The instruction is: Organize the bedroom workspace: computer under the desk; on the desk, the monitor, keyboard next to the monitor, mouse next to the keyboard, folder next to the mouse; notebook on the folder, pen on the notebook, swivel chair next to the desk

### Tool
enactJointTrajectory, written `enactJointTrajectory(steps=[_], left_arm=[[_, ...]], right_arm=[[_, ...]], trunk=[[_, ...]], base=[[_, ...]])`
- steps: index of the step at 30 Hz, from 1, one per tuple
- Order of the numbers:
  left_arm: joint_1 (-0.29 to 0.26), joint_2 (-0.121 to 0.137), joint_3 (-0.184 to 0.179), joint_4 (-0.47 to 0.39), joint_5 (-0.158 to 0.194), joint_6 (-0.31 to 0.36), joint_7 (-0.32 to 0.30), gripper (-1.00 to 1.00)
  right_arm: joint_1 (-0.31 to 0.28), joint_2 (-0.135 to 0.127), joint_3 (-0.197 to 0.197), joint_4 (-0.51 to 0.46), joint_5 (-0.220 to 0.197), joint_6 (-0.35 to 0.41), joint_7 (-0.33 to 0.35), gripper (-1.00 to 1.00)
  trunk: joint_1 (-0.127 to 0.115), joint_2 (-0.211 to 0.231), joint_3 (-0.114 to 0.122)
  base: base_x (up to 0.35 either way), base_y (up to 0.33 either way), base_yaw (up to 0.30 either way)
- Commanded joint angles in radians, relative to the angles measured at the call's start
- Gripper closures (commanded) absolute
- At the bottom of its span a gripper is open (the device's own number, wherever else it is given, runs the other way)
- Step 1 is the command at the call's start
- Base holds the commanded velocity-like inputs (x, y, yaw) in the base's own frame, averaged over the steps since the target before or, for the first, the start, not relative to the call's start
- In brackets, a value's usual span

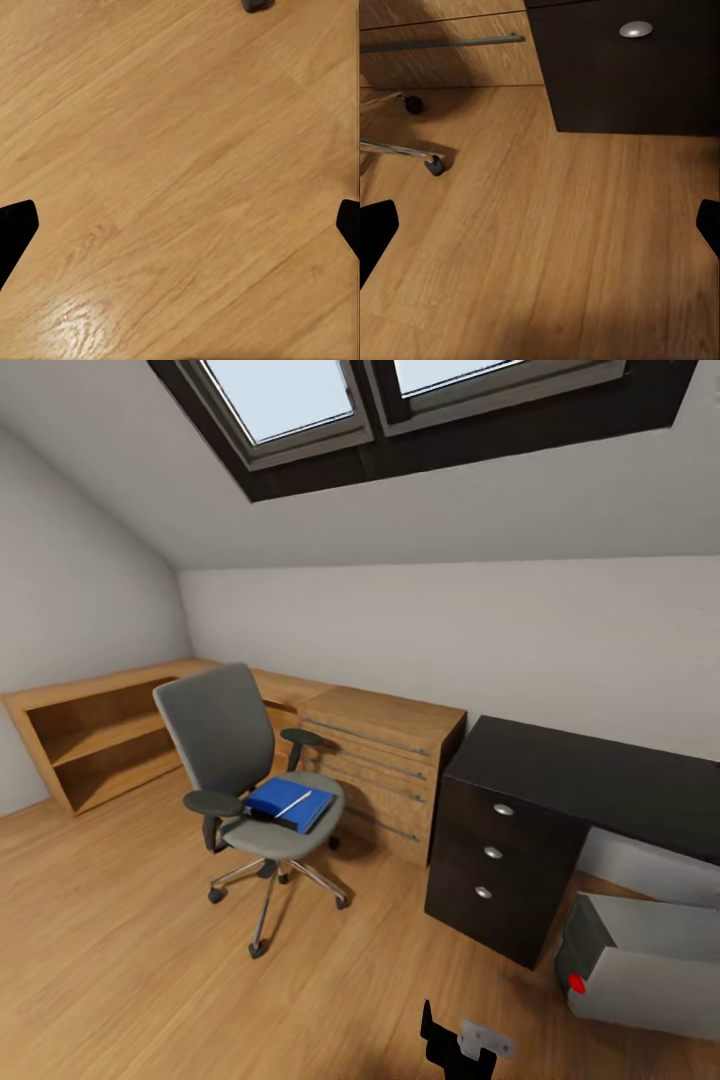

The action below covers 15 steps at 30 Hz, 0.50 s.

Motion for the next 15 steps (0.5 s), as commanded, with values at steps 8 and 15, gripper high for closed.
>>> enactJointTrajectory(steps=[8, 15], left_arm=[[-0.001, 0.0, -0.008, 0.001, 0.011, -0.013, 0.007, -1.0], [-0.001, 0.0, -0.008, 0.001, 0.011, -0.014, 0.007, -1.0]], right_arm=[[-0.001, 0.0, -0.003, 0.002, 0.005, -0.004, -0.005, -1.0], [-0.001, 0.0, -0.003, 0.002, 0.005, -0.004, -0.005, -1.0]], trunk=[[-0.031, 0.056, 0.014], [-0.058, 0.105, 0.026]], base=[[0.0, 0.0, -0.182], [0.0, 0.0, -0.182]])
